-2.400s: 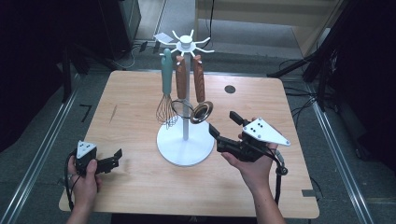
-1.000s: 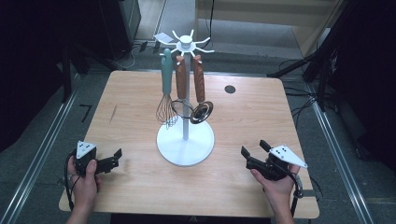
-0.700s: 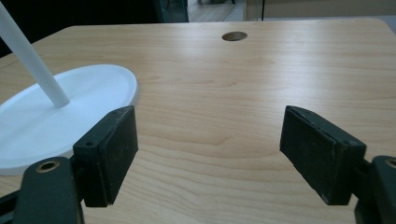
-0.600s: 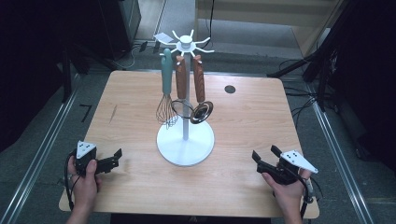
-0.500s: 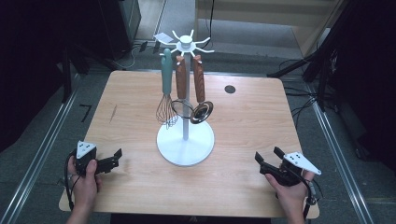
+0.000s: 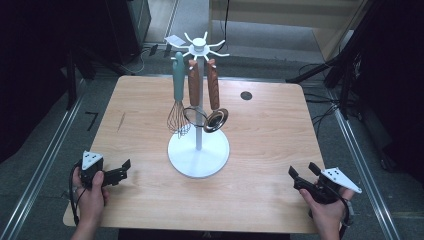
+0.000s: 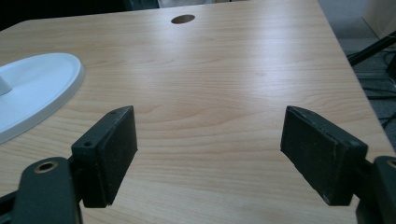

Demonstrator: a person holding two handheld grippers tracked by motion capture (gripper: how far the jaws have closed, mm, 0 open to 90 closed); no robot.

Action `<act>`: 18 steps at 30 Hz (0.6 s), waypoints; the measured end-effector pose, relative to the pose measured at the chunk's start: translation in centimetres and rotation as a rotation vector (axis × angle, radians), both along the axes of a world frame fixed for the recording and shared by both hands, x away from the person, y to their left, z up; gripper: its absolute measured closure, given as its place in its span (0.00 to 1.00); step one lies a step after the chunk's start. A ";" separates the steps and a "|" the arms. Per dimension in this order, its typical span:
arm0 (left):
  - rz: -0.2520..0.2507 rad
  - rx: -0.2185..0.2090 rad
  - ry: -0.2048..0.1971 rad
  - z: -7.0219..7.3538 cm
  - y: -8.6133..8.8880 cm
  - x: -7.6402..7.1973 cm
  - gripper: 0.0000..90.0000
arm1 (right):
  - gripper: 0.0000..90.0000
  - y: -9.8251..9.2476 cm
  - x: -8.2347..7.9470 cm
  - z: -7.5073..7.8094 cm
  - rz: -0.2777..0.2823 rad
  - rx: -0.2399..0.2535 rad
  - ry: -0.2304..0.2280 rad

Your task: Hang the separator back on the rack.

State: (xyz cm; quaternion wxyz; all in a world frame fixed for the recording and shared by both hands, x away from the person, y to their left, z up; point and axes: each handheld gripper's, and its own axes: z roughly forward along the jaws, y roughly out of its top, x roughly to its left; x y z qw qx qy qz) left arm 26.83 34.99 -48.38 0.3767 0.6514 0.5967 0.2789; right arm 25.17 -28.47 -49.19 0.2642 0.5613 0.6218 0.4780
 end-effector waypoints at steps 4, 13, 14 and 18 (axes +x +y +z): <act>-0.001 0.002 -0.001 0.0 0.0 0.0 0.00 | 0.22 -0.9 -0.2 -0.1 -0.016 -0.016 0.005; 0.000 0.003 0.000 0.0 0.0 0.0 0.00 | 0.24 -3.3 -1.1 -1.0 -0.054 -0.045 0.039; 0.001 0.004 0.001 0.0 0.0 0.0 0.00 | 0.24 -3.5 -1.2 -1.0 -0.063 -0.052 0.039; 0.000 0.004 0.002 0.0 0.0 0.0 0.00 | 0.24 -4.1 -1.3 -1.3 -0.078 -0.041 0.046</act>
